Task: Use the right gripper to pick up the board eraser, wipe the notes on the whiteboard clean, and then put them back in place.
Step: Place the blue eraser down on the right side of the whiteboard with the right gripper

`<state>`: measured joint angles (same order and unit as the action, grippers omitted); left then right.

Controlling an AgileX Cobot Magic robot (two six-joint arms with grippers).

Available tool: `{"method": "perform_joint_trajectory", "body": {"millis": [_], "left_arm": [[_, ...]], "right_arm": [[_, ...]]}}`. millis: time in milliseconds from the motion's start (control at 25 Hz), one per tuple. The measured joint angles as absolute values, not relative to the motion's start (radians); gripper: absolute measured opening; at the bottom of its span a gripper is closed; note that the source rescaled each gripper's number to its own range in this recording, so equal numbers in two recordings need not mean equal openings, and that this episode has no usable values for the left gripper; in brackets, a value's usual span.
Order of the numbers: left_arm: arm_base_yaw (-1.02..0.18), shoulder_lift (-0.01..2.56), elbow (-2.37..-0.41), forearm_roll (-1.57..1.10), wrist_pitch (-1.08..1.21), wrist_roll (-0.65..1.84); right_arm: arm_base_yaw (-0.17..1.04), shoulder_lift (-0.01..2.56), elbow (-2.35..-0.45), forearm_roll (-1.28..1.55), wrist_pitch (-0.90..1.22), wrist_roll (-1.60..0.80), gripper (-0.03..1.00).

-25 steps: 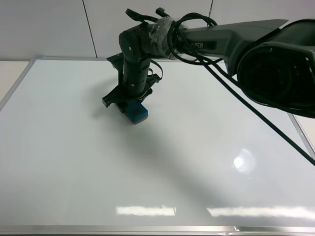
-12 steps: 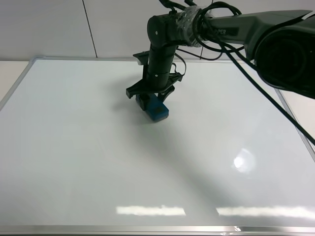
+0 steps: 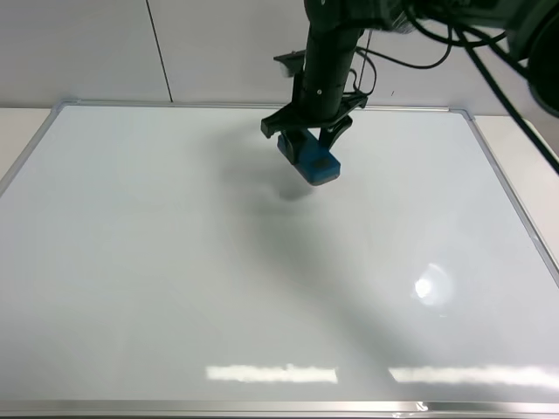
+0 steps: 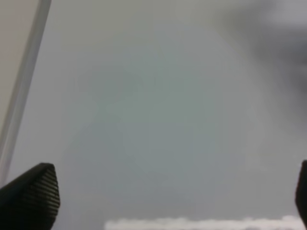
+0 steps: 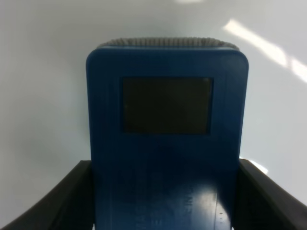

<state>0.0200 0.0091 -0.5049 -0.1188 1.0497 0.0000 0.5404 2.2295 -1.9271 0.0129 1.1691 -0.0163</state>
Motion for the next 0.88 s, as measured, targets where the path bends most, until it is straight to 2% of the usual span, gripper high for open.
{"method": "perform_joint_trajectory", "body": {"millis": [120,280,600,880], "left_arm": [[0.02,0.009,-0.505,-0.119,1.05,0.0],[0.02,0.009,-0.505,-0.119,1.05,0.0],[0.02,0.009,-0.505,-0.119,1.05,0.0],[0.02,0.009,-0.505,-0.119,1.05,0.0]], "right_arm": [[0.508,2.152,-1.892,0.014,1.185,-0.025,0.05],[0.45,2.004,-1.742,0.014,1.171,-0.036,0.05],[0.266,1.683,-1.315,0.014,1.046,-0.069,0.05],[0.068,1.471,-0.895,0.014,0.832,-0.076,0.05]]}}
